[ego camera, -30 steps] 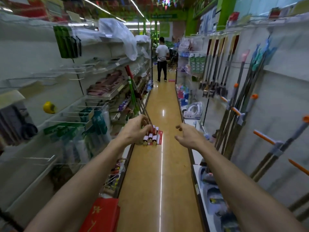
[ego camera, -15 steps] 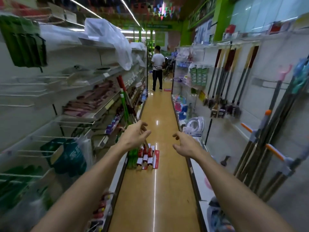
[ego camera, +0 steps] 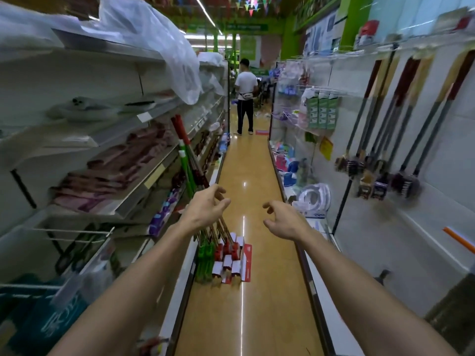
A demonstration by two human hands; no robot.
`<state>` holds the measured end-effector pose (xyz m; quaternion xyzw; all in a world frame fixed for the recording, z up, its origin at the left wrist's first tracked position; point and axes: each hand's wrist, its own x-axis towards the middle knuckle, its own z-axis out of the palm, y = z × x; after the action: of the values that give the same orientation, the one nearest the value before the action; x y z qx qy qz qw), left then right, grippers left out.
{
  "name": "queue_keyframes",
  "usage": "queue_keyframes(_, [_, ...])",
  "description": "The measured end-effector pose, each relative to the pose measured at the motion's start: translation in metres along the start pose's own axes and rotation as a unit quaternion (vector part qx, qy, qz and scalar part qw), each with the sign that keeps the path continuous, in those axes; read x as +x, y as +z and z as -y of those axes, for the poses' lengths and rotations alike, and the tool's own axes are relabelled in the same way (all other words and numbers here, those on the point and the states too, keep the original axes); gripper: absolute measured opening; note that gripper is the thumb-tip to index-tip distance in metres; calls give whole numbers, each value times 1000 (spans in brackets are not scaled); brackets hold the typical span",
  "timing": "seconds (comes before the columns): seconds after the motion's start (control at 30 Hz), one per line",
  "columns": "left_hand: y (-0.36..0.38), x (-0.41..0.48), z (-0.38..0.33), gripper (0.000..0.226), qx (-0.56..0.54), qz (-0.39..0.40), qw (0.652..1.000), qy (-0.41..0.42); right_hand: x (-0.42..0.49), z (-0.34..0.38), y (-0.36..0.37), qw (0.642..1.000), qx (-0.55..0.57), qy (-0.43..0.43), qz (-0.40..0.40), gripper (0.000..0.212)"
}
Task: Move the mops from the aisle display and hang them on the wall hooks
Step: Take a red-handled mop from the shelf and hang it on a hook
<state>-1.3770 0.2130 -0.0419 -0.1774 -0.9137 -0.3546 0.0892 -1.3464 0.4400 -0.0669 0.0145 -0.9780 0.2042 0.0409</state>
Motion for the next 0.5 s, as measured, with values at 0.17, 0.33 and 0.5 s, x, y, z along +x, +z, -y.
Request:
queue_keyframes(0.17, [19,101,40,35,-11,-4,1000,-23,123,-17,12,1000,16,-7,8,50])
queue_keyframes(0.33, [25,192,77,32,-25,-14,998,-60,238,-25,19,999,35,-23,29,48])
queue_keyframes(0.5, [26,269,118,30,-26,-39,995,-87,331,-20,37,996,53,-46,48,46])
